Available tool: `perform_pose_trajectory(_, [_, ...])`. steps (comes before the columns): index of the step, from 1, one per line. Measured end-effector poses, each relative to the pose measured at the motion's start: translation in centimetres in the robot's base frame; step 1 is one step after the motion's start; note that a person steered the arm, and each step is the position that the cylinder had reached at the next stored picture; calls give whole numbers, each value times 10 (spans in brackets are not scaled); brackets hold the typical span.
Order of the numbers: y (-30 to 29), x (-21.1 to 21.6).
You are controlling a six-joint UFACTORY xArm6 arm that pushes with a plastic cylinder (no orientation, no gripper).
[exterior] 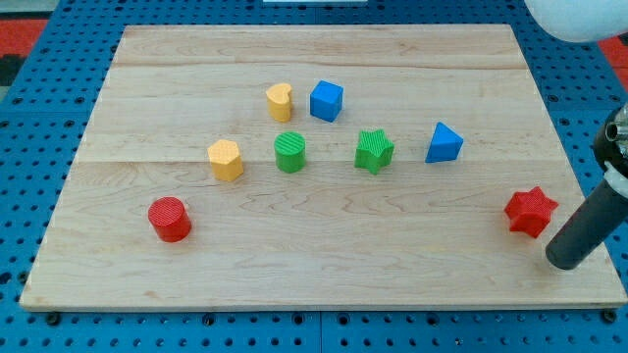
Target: Move the red star closer to the red circle
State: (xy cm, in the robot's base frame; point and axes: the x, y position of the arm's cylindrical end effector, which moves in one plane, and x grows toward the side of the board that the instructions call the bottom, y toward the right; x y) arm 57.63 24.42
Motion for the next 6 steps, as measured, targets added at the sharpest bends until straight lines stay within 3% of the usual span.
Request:
perform_pose_trajectory(2, [9,-12])
perform_pose_trajectory(3, [36,-38])
perform_pose_trajectory(4, [-1,-57])
perform_pose_trajectory(6, [-205,-30])
